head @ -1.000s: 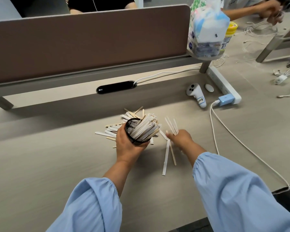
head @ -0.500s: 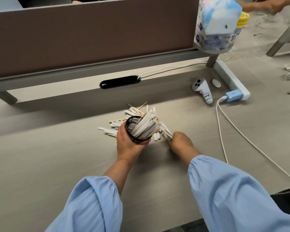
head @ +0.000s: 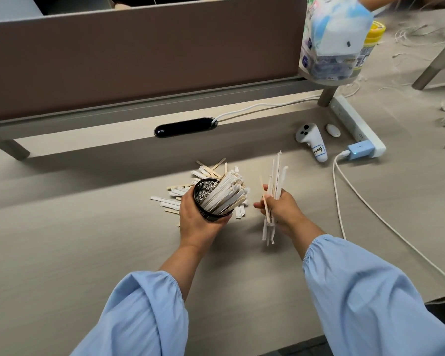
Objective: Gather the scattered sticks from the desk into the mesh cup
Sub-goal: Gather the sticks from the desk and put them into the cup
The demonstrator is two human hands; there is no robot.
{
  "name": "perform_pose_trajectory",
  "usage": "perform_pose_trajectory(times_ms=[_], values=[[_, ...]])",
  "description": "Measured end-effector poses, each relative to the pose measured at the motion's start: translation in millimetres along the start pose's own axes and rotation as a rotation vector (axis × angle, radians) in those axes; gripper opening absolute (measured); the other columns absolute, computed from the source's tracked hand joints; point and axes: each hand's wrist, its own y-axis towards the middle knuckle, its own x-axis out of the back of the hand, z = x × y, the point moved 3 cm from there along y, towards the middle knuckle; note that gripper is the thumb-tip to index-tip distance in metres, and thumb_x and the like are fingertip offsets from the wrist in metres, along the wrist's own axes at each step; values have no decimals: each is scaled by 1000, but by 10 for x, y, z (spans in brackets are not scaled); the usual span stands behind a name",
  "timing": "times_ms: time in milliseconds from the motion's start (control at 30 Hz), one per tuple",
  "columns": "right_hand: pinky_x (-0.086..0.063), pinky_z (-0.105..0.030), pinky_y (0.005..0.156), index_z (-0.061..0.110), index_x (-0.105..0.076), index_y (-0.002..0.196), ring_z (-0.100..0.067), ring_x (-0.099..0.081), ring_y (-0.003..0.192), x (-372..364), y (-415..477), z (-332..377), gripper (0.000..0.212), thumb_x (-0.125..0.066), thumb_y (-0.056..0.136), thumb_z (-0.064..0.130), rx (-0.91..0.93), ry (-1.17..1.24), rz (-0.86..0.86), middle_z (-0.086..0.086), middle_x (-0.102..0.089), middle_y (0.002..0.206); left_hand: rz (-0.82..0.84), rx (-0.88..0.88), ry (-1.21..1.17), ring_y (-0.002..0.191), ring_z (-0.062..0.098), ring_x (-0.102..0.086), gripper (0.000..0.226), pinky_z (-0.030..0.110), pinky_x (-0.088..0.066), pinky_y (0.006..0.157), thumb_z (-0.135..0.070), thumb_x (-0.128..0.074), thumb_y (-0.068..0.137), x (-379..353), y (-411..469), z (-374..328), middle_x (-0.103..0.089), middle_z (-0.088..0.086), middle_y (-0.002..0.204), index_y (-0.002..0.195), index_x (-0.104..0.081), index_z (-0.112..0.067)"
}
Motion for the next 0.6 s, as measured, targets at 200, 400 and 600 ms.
perform_pose_trajectory(times_ms=[200, 400, 600], values=[[-37, -19, 53, 11, -61, 98, -8, -46, 54, -2, -28, 3, 25, -38, 97, -1, -57, 153, 73, -1, -53, 73, 11, 3, -4, 111, 26, -51, 90, 47, -43, 97, -41, -82, 45, -14, -19, -17, -54, 9, 117, 122, -47, -10], [-32, -20, 48, 19, -41, 56, -10, -33, 45, 17, -44, 128, 39, -64, 87, 18, 185, 88, -72, 4, -39, 49, 8, 11, -25, 110, 25, -53, 89, 48, -44, 96, -43, -81, 44, -32, -31, -40, -56, 8, 116, 120, -48, -12], [-50, -30, 74, 12, -54, 55, -14, -60, 62, -1, -111, 247, 32, -66, 84, 5, 346, 0, -82, -7, -58, 61, -1, -4, -11, 112, 26, -51, 88, 48, -42, 97, -34, -83, 44, -46, -70, -66, -53, 8, 118, 121, -47, -9]])
